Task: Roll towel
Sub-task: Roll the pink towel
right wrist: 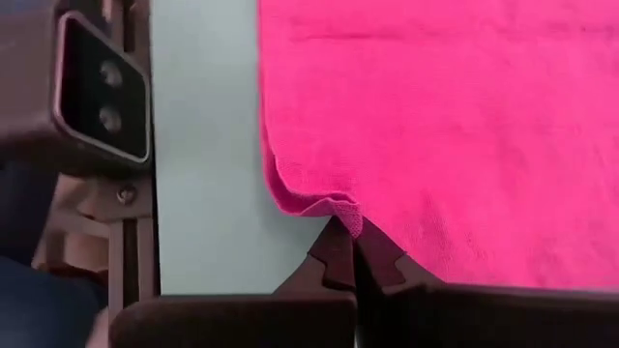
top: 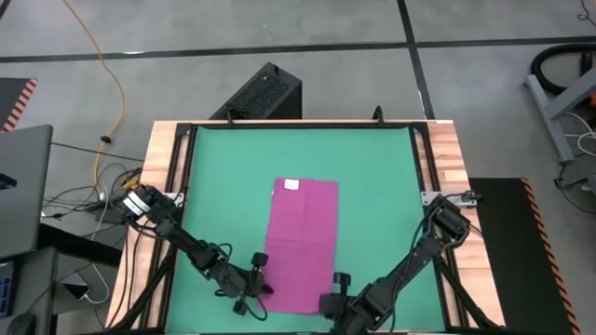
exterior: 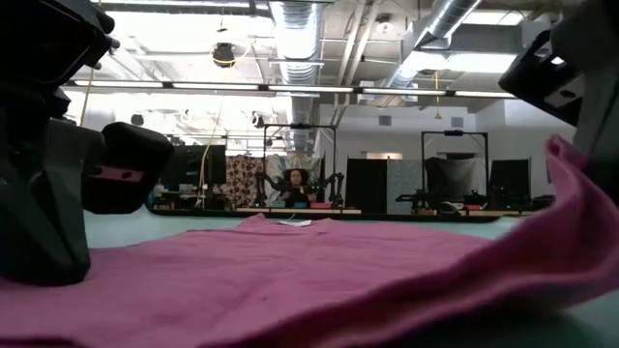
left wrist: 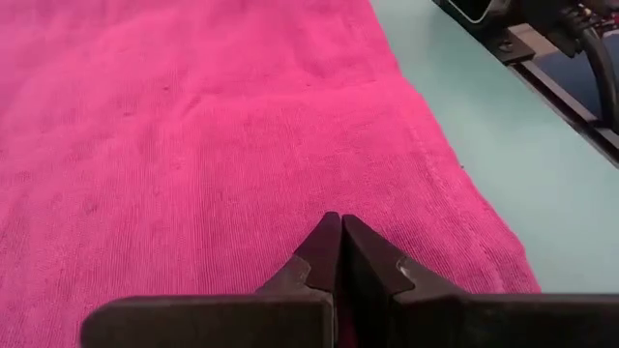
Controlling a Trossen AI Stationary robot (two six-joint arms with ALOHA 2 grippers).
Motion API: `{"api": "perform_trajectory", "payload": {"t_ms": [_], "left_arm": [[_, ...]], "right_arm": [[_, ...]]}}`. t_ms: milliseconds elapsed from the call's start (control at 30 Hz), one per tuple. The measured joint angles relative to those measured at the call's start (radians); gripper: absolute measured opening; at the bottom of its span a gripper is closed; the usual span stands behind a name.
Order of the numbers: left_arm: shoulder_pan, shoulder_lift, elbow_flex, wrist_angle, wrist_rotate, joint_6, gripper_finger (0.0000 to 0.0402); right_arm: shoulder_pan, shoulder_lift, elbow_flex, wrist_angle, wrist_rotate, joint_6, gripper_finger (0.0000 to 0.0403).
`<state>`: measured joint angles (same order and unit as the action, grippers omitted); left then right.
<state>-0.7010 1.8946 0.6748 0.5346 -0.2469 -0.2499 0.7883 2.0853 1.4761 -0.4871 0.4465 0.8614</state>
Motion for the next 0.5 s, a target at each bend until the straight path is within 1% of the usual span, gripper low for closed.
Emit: {"api": "perform_trajectory", "payload": {"t_ms": [100, 200, 333, 500], "left_arm": [[-0.001, -0.005, -0.001, 0.006, 0.036, -0.001, 0.0], [-0.001, -0.018, -0.002, -0.005, 0.05, -0.001, 0.0], [0.001, -0.029, -0.003, -0.012, 0.068, -0.001, 0.0], [0.002, -0.029, -0.003, -0.01, 0.068, -0.018, 0.0]], "right_arm": [[-0.013, -0.011, 0.0, -0.009, -0.002, 0.081, 0.0002], [-0.026, -0.024, 0.0, -0.006, 0.001, 0.151, 0.0002], [-0.038, -0.044, 0.0, -0.01, 0.046, 0.209, 0.0003], [-0.051, -0.06, 0.0, -0.11, 0.046, 0.351, 0.0005]]}}
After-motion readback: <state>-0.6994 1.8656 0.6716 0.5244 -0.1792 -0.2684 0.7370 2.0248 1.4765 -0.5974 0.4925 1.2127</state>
